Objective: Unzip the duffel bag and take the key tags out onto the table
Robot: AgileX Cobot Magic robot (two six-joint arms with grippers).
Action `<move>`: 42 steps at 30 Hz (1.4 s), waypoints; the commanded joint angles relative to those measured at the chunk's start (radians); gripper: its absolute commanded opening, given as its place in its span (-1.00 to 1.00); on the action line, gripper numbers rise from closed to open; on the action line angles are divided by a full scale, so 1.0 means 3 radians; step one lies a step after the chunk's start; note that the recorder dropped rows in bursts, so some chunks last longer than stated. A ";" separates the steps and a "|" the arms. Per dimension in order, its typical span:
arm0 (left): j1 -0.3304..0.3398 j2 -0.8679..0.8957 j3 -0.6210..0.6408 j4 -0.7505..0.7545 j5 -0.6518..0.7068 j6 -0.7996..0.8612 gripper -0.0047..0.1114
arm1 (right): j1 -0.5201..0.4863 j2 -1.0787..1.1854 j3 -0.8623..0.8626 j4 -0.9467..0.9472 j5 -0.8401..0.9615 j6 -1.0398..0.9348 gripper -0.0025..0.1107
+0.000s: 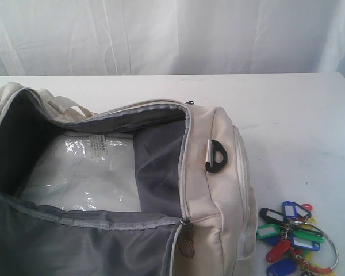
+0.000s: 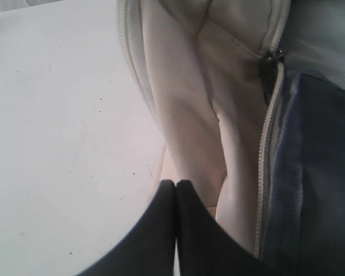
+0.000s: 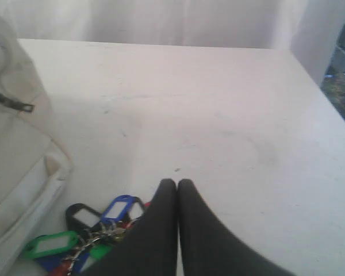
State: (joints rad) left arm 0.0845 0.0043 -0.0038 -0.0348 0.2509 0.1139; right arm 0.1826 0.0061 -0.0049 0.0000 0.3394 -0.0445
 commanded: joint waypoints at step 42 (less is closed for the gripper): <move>0.0010 -0.0014 0.0013 -0.0015 0.0014 -0.0001 -0.92 | -0.0013 -0.0020 0.0016 0.0000 0.0030 0.0013 -0.96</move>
State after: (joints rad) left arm 0.0845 0.0043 -0.0038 -0.0348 0.2509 0.1139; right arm 0.1746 0.0061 -0.0049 0.0000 0.3469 -0.0408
